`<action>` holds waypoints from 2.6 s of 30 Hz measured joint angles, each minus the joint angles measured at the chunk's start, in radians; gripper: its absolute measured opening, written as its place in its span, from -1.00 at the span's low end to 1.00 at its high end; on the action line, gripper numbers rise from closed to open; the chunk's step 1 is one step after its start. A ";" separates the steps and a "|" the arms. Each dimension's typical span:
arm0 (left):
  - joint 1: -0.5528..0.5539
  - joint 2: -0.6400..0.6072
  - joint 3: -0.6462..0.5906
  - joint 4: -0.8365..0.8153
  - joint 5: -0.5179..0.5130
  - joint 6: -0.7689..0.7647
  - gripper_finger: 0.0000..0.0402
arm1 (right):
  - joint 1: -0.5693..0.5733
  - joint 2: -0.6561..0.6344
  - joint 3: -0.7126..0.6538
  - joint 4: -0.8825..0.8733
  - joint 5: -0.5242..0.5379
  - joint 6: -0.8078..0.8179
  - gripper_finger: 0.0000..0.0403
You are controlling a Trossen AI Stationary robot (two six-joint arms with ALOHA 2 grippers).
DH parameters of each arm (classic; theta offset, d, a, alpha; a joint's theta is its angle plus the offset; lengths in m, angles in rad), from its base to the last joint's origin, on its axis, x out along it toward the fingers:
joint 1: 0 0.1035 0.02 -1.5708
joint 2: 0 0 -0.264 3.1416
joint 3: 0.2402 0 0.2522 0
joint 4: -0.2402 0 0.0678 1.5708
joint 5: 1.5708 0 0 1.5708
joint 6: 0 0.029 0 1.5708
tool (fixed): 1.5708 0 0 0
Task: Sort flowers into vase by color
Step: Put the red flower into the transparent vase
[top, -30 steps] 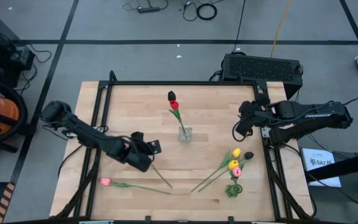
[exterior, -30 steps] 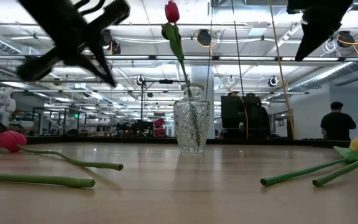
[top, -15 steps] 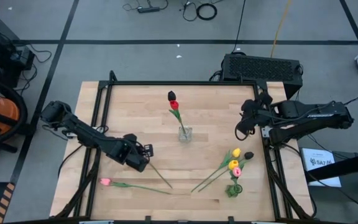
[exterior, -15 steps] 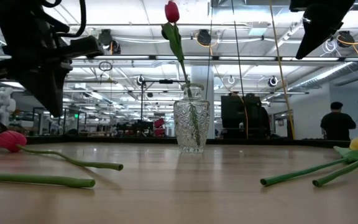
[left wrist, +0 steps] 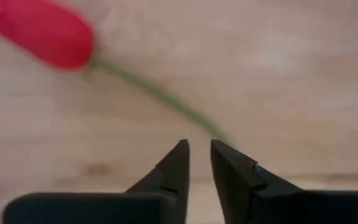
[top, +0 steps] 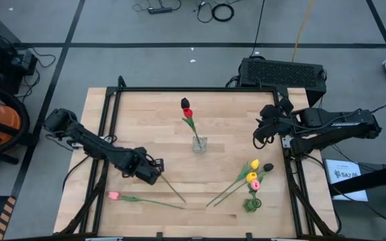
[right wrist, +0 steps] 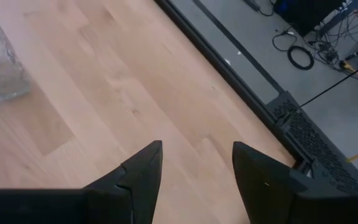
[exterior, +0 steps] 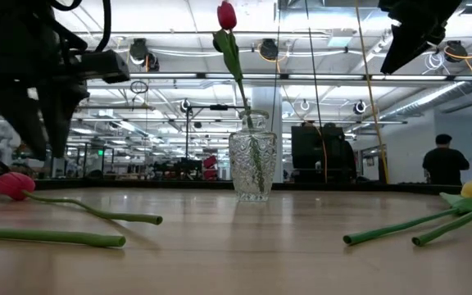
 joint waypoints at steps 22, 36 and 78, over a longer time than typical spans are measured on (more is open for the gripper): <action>0.029 0.100 -0.001 0.024 0.048 -0.218 -0.04 | 0.000 0.000 0.000 0.018 -0.002 -0.003 -0.07; 0.096 0.200 0.015 0.098 0.094 -0.256 -0.04 | 0.000 0.000 0.000 0.015 -0.004 -0.011 -0.07; 0.117 0.229 -0.002 0.035 0.083 -0.176 -0.93 | 0.000 0.000 0.000 0.014 -0.004 -0.015 -0.07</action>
